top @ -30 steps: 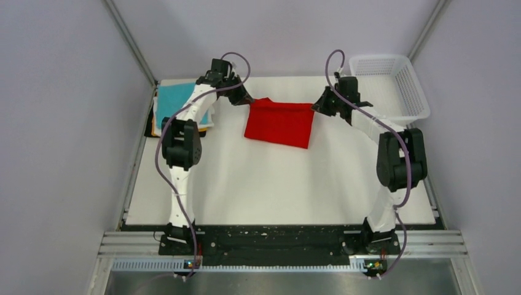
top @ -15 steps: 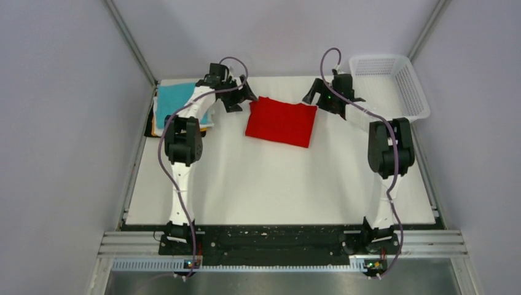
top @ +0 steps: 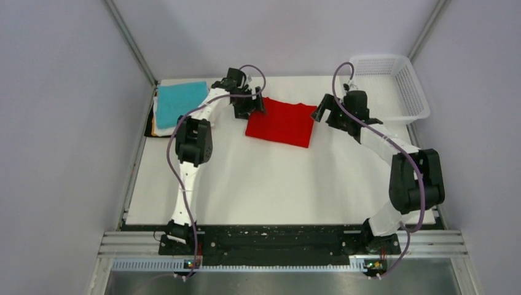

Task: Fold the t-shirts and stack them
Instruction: Fold the long partially folded tshirt into a neat square, then put the neatly folded tshirt into the corner of the board with the left arm

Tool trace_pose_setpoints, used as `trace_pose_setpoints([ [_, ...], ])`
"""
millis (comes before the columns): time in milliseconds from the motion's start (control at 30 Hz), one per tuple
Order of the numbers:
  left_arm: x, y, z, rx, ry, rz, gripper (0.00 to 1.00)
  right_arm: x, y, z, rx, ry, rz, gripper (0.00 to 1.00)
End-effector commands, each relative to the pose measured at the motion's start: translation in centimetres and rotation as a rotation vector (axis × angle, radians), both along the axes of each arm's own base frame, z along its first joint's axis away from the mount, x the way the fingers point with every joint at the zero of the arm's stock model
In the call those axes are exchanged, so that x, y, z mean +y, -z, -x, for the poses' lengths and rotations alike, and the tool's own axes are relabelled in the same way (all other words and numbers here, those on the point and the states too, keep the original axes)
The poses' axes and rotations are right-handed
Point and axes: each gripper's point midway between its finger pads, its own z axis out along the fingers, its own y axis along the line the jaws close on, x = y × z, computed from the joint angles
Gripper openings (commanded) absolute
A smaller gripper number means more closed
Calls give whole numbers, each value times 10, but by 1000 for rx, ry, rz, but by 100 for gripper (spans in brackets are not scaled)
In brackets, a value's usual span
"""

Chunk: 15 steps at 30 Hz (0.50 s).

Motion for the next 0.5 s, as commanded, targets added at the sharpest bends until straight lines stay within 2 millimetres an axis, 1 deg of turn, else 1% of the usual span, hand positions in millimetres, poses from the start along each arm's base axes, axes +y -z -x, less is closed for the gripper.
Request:
trace_pose_setpoints([
  [0,-8,30,8,29,26,-96,86,-5,-37,7,-114,16,10,99],
  [67,-15,36,8,25,33,-127,73,-7,-40,14,-122,18,9,99],
  [133,-16,44,5,4,15,-221,58,-9,-40,20,-125,19,14,99],
  [167,-14,48,5,-5,1,-279,46,-9,-40,23,-126,19,18,99],
  [233,-10,52,2,-31,-33,-378,18,-12,-41,28,-131,21,27,99],
  [267,-7,51,1,-45,-55,-420,0,-14,-42,31,-137,24,33,99],
  [333,0,43,-1,-59,-90,-456,0,-17,-40,39,-122,27,51,99],
  [367,5,35,-3,-77,-107,-481,0,-20,-40,42,-123,30,61,99],
  [433,23,12,-9,-131,-149,-554,0,-23,-43,46,-135,33,79,99],
  [467,32,-3,-12,-169,-167,-589,0,-25,-43,49,-140,35,88,99],
])
